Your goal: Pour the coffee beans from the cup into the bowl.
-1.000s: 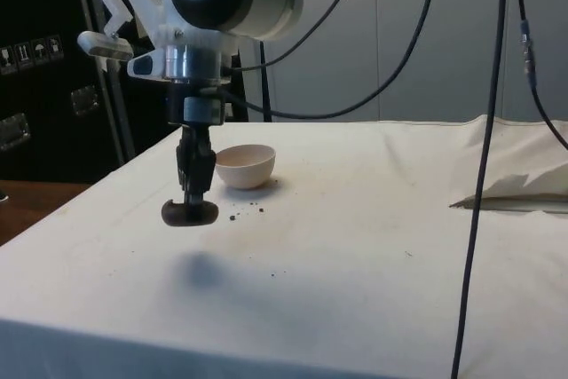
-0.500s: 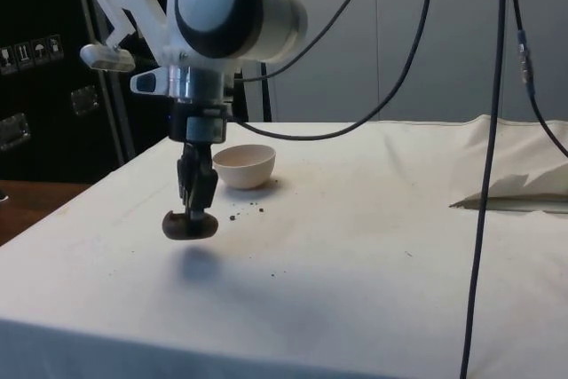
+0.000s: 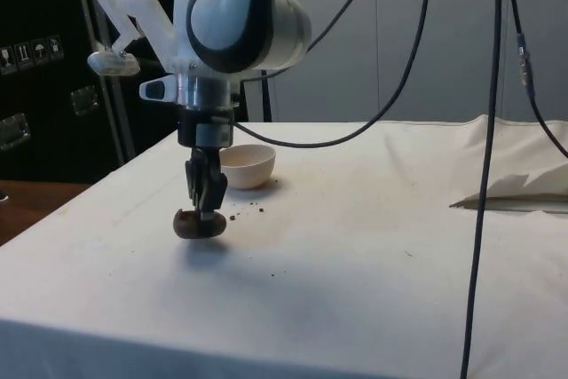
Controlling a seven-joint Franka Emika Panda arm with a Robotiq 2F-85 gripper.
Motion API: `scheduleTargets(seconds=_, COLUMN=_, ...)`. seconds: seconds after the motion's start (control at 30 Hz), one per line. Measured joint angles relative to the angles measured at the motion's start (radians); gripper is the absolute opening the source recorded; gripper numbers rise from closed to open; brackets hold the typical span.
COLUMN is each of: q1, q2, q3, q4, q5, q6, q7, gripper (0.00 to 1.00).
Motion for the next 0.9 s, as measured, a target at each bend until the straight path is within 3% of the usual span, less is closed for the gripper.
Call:
scheduleTargets(seconds=0.4, q1=-0.013, q2=0.022, q3=-0.03, q4=-0.006, q5=-0.067, q6=0.026, q7=0.005, gripper=0.0)
scheduleTargets(seconds=0.5, q1=-0.012, q2=0.022, q3=-0.023, q4=-0.012, q5=-0.076, q6=0.042, q7=0.013, gripper=0.0)
scheduleTargets(seconds=0.77, q1=-0.011, q2=0.012, q3=-0.011, q4=-0.036, q5=-0.086, q6=0.081, q7=0.025, gripper=0.38)
scheduleTargets(seconds=0.87, q1=-0.011, q2=0.011, q3=-0.01, q4=-0.037, q5=-0.087, q6=0.081, q7=0.025, gripper=0.56)
scheduleTargets(seconds=0.9, q1=-0.011, q2=0.011, q3=-0.01, q4=-0.037, q5=-0.087, q6=0.082, q7=0.025, gripper=0.67)
